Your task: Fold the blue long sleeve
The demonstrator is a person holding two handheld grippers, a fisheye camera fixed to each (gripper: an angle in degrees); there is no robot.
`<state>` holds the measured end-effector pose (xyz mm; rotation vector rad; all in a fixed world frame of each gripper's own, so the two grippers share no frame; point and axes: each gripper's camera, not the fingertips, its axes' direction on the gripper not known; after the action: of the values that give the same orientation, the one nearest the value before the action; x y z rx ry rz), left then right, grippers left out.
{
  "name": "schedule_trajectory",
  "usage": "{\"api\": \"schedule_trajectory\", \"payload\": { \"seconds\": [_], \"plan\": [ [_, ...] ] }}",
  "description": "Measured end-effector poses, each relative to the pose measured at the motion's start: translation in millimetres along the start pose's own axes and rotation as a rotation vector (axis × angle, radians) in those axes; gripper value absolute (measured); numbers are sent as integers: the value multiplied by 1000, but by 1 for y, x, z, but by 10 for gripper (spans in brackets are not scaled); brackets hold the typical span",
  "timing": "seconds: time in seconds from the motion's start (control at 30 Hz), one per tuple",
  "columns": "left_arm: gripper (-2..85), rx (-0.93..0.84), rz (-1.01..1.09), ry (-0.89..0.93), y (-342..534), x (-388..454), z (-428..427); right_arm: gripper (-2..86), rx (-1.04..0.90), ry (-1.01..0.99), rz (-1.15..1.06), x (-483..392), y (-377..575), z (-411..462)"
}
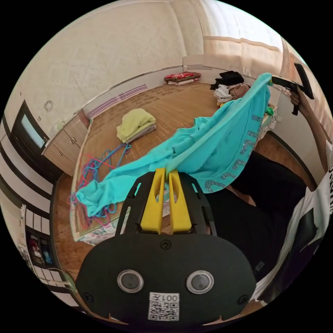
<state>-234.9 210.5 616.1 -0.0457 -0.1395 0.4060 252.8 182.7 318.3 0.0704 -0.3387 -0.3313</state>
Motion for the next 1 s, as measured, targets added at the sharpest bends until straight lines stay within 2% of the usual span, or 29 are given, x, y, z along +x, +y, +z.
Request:
{"api": "schedule_trajectory", "payload": {
  "seconds": [0.17, 0.3, 0.37, 0.43, 0.53, 0.73, 0.87, 1.0],
  "plan": [
    [-10, -32, 133, -64, -27, -12, -61, 20, -15, 29, -88, -5, -17, -15],
    [-10, -136, 272, -67, -40, 5, -98, 18, -78, 52, -127, -11, -21, -24],
    [-10, -172, 285, -47, -39, 11, -104, 17, -134, 2, -130, -8, -20, -25],
    [-10, -268, 294, 18, -27, 18, -90, 17, -287, -146, -113, 1, -10, -8],
    [-10, -326, 240, 92, -2, 26, -50, 18, -426, -244, -49, 10, 24, 35],
    [-8, -318, 34, 106, 40, 25, 18, 21, -491, -170, 30, 6, 91, 102],
    [3, -345, -58, 143, 51, 12, 41, 22, -478, -202, 121, 19, 108, 119],
    [36, -289, -124, 265, 53, -10, 37, 34, -420, -263, 188, 41, 110, 113]
  ]
}}
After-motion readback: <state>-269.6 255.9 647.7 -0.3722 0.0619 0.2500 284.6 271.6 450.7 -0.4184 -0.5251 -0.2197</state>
